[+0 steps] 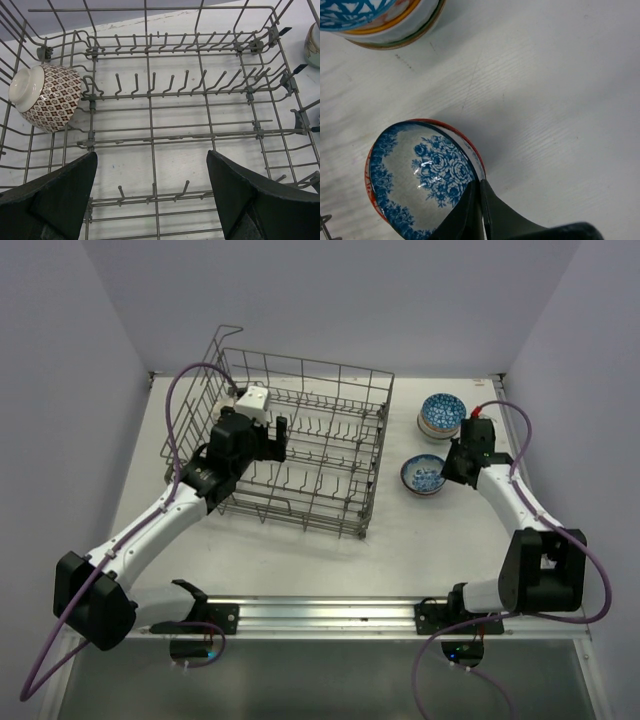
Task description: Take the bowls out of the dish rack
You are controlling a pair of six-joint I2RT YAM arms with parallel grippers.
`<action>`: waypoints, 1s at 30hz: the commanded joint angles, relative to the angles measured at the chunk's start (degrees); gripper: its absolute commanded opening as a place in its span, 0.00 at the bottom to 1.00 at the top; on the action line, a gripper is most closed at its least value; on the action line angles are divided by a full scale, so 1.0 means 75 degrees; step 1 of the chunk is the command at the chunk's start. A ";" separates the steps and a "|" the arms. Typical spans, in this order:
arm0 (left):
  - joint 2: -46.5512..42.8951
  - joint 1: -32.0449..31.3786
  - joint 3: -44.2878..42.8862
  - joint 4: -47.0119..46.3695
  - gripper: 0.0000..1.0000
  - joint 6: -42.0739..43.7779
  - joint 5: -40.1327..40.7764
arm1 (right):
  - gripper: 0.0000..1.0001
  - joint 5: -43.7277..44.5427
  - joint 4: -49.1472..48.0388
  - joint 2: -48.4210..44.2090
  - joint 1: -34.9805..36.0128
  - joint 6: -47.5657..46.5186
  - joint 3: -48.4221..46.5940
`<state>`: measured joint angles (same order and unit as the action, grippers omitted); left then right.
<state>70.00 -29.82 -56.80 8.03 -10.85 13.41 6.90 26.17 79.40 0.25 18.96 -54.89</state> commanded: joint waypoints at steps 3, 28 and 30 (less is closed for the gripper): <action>0.0089 -0.0055 -0.0314 -0.0087 0.94 0.0099 -0.0077 | 0.03 -0.0017 -0.0302 -0.0039 -0.0010 0.0202 0.0323; 0.0253 -0.0043 -0.0337 -0.0051 0.97 0.0251 0.0063 | 0.24 -0.0240 -0.0514 0.0032 0.0002 0.0296 0.0382; 0.0265 -0.0055 -0.0326 -0.0063 0.99 0.0298 0.0134 | 0.37 -0.0356 -0.0373 -0.0051 -0.0010 0.0308 0.0183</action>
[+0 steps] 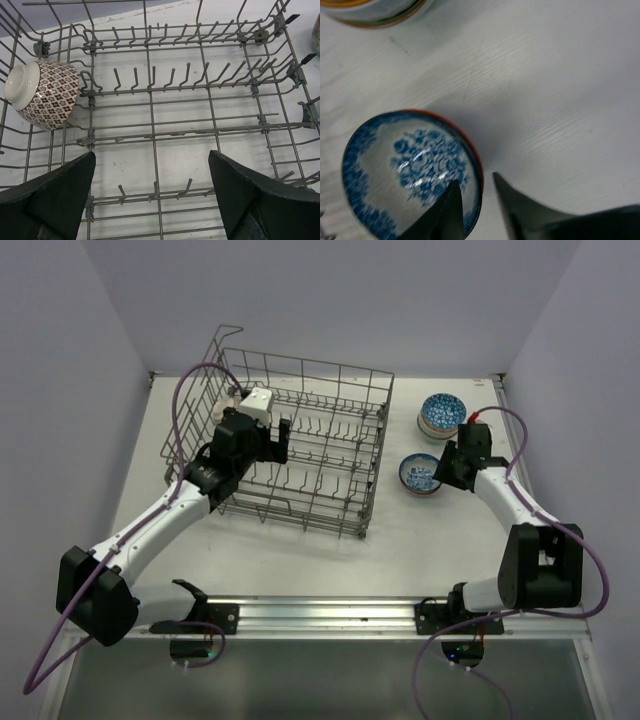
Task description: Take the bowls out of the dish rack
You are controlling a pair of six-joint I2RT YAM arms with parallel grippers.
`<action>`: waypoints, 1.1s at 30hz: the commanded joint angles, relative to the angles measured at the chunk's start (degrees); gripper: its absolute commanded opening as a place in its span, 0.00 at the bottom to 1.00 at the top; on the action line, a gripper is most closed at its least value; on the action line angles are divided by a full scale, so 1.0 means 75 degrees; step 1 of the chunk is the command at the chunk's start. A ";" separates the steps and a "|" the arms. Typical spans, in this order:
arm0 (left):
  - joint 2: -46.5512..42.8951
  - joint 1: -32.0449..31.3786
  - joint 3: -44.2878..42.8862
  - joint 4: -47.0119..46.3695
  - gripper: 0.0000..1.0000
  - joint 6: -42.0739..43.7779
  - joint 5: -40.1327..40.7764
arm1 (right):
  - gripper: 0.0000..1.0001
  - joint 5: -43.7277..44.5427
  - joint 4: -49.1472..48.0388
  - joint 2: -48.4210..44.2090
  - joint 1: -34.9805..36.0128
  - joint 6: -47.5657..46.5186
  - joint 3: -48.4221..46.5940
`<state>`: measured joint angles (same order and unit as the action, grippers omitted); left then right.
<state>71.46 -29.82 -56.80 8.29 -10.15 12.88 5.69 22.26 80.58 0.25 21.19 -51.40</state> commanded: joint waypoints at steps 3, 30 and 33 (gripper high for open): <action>0.0046 -0.0043 -0.0326 -0.0110 1.00 0.0275 0.0297 | 0.52 -0.0313 0.0313 -0.0314 -0.0010 0.0022 -0.0483; 0.4745 0.1211 -0.4556 0.2119 1.00 0.2852 0.2688 | 0.91 -0.4415 -0.1292 -0.1192 0.0002 0.0936 0.0606; 0.4956 0.1234 -0.4416 0.1555 1.00 0.3145 0.2770 | 0.91 -0.4707 -0.1760 -0.1368 -0.0010 0.1123 0.0899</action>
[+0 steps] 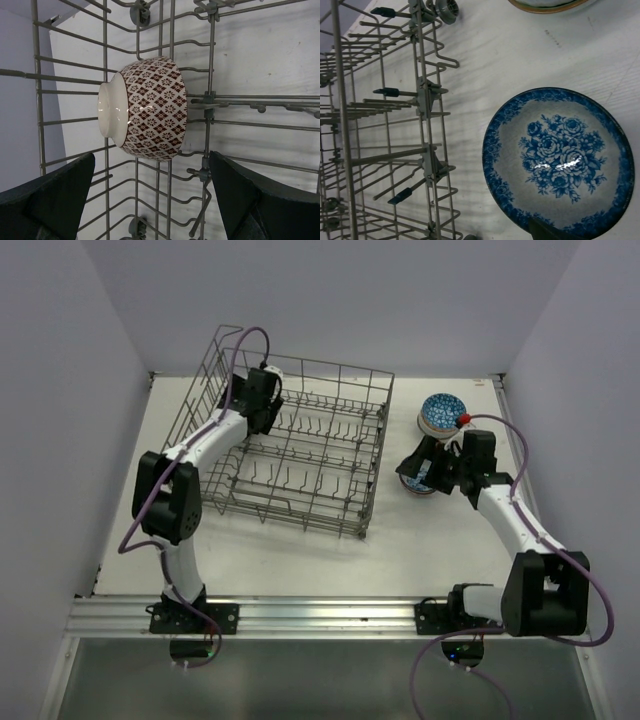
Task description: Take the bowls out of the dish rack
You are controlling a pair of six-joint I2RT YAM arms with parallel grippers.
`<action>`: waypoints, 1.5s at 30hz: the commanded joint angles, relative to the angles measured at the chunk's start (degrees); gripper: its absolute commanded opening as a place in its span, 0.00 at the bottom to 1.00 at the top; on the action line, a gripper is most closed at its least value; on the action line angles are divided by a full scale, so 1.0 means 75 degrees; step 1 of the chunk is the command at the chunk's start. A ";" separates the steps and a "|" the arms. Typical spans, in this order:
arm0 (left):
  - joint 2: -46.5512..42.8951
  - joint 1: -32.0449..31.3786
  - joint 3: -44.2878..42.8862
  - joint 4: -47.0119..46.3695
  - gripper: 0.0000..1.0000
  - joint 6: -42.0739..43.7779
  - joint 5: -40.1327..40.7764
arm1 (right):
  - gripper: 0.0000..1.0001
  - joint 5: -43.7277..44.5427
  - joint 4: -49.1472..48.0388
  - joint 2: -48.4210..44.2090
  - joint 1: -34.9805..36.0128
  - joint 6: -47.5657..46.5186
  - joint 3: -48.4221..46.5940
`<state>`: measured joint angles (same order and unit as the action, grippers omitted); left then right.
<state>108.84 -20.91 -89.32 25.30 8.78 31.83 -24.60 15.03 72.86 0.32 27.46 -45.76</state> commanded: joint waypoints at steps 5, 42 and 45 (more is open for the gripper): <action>0.0312 0.0151 -0.0196 -0.1064 1.00 0.0798 0.0478 | 0.90 -0.1161 -0.1229 -0.0106 -0.0007 0.0545 0.0335; 0.0607 0.0643 -0.0935 -0.0713 0.00 0.0131 0.0864 | 0.90 -0.1302 -0.1172 -0.0023 -0.0019 0.0510 0.0230; 0.0267 0.0585 -0.0830 -0.0771 0.00 -0.0057 0.1052 | 0.91 -0.1255 -0.0938 -0.0117 -0.0019 0.0394 0.0043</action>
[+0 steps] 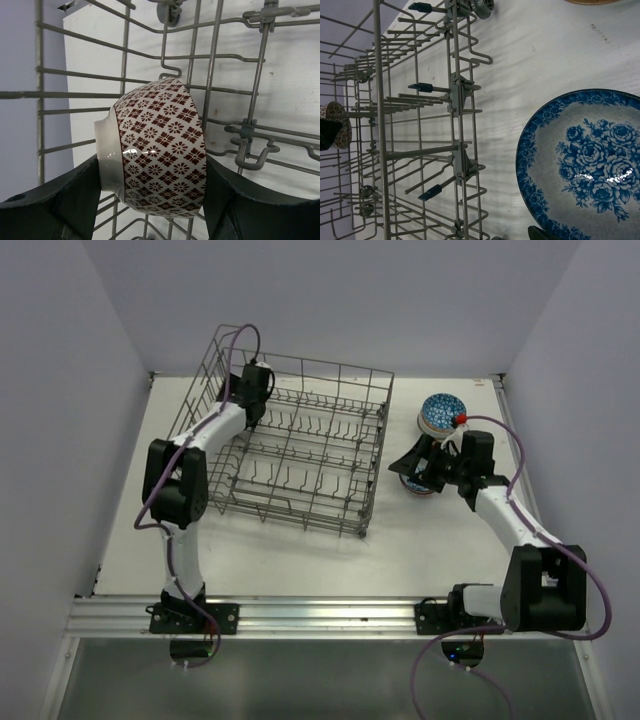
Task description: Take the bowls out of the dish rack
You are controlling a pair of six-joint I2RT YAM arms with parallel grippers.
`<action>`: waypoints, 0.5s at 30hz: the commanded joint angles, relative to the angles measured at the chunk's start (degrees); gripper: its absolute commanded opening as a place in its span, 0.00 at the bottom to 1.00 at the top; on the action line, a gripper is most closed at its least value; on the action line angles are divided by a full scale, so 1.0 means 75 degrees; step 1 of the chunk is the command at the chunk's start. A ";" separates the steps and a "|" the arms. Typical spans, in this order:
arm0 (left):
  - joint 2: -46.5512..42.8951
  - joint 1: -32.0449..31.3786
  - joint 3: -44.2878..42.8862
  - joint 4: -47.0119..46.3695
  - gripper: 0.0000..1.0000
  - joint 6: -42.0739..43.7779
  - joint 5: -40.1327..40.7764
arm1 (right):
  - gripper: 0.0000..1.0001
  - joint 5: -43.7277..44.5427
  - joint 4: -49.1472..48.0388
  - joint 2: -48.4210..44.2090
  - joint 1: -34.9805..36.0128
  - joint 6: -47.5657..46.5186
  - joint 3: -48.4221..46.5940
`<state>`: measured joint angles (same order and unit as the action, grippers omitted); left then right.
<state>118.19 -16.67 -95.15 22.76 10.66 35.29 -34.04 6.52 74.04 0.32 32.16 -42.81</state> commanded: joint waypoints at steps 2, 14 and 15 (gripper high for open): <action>-0.1285 -0.0051 0.0019 -0.0457 0.00 -0.0296 0.0766 | 0.91 0.0027 0.0313 -0.0403 -0.0019 -0.0257 -0.0456; -0.3183 -0.0603 -0.0018 0.0107 0.00 -0.2399 -0.2559 | 0.98 0.0799 0.1169 -0.1257 -0.0007 -0.0585 -0.0644; -0.3591 -0.0370 0.0309 -0.0045 0.00 -0.2660 -0.3210 | 0.98 0.0986 0.1169 -0.1537 -0.0007 -0.0539 -0.0586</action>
<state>100.14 -22.11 -94.02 25.85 1.23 28.49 -30.55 13.28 67.22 0.32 29.76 -44.69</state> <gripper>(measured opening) 0.726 0.985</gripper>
